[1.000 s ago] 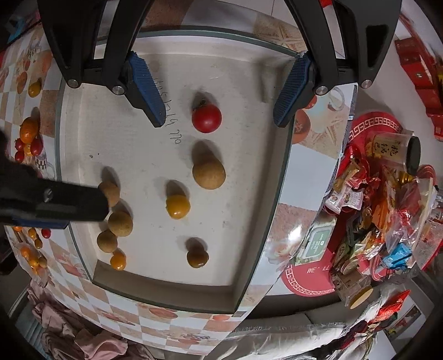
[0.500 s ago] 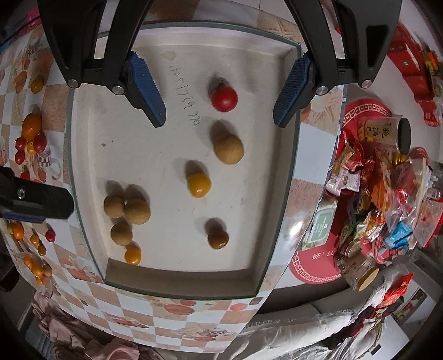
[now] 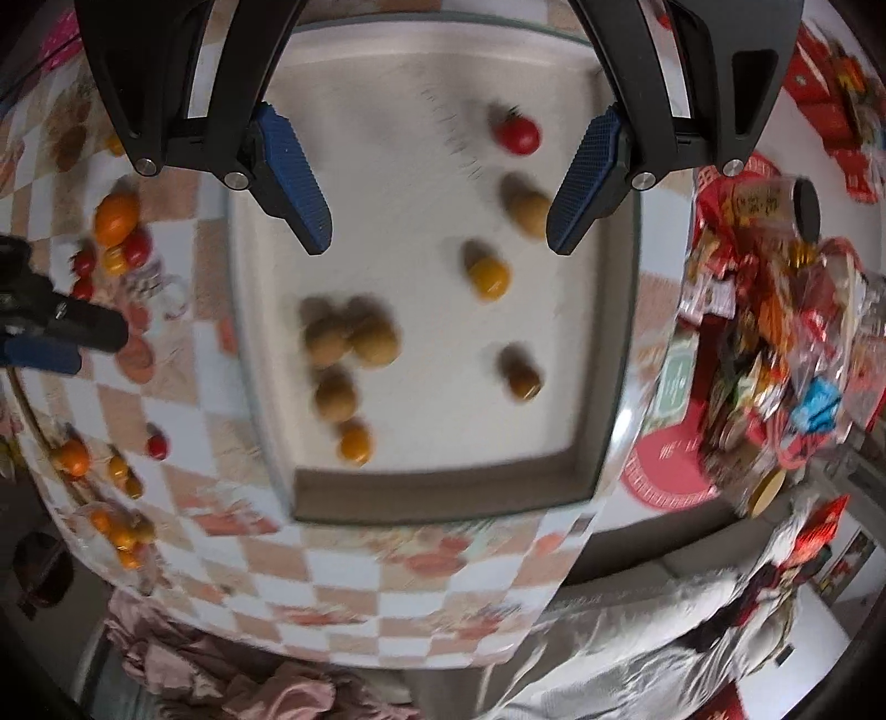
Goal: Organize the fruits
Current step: 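Move both open tools from the tray back to the red tomatoes on the table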
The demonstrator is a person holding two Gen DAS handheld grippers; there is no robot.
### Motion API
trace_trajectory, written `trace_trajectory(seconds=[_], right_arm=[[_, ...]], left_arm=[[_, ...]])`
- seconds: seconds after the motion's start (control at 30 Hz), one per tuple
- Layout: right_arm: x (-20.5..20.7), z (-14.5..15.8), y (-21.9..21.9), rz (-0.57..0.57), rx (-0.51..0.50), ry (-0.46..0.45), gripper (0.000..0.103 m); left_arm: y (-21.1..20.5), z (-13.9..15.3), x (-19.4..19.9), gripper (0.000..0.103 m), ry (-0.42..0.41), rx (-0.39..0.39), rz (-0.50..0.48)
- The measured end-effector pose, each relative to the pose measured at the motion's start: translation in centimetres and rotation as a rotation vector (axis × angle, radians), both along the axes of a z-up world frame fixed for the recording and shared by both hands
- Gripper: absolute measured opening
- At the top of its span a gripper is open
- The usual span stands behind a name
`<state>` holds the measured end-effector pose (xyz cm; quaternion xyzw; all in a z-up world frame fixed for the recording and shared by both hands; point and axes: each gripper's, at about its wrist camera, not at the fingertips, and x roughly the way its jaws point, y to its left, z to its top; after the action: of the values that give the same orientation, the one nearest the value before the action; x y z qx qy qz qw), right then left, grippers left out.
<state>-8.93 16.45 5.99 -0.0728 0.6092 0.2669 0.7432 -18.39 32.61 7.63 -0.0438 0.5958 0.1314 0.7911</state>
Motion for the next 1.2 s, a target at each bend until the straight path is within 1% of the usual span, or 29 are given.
trace_trajectory(seconds=[0.23,0.37,0.47,0.67,1.0,1.03,1.07,1.1,1.2], right_arm=[[0.7,-0.4,-7.0,-0.144,-0.043,-0.01,0.085],[0.6,-1.0,-11.2,-0.223,-0.071,-0.001,0.085],[0.3,-1.5,-13.4,-0.256,-0.081,0.012,0.085],[-0.9,-2.3,-15.0,-0.251,-0.089,0.025,0.085],[-2.4,-2.9,-14.5,-0.173,-0.044,0.043,0.085],[-2.6,-2.9,-14.4,-0.165,-0.045,0.041,0.084],[-2.9,-3.1,-14.2,-0.151,-0.048,0.037,0.078],[-3.0,-3.2,-14.0,-0.138,-0.051,0.036,0.07],[-3.3,-4.0,-13.3,-0.107,-0.05,0.048,0.059]], left_arm=[[-4.3,1.5,4.2,0.081,-0.048,-0.028,-0.118],[-6.4,1.5,6.4,0.081,-0.055,-0.051,-0.16],[-7.9,1.4,7.8,0.081,-0.058,-0.067,-0.181],[-10.2,0.0,9.9,0.081,-0.034,-0.075,-0.225],[-12.1,-1.8,12.5,0.081,-0.02,-0.071,-0.265],[-12.4,-2.0,12.9,0.081,-0.019,-0.069,-0.273],[-12.6,-2.2,13.1,0.081,-0.018,-0.067,-0.278],[-12.9,-2.4,13.5,0.081,-0.017,-0.066,-0.284],[-13.5,-3.0,14.5,0.081,-0.015,-0.064,-0.294]])
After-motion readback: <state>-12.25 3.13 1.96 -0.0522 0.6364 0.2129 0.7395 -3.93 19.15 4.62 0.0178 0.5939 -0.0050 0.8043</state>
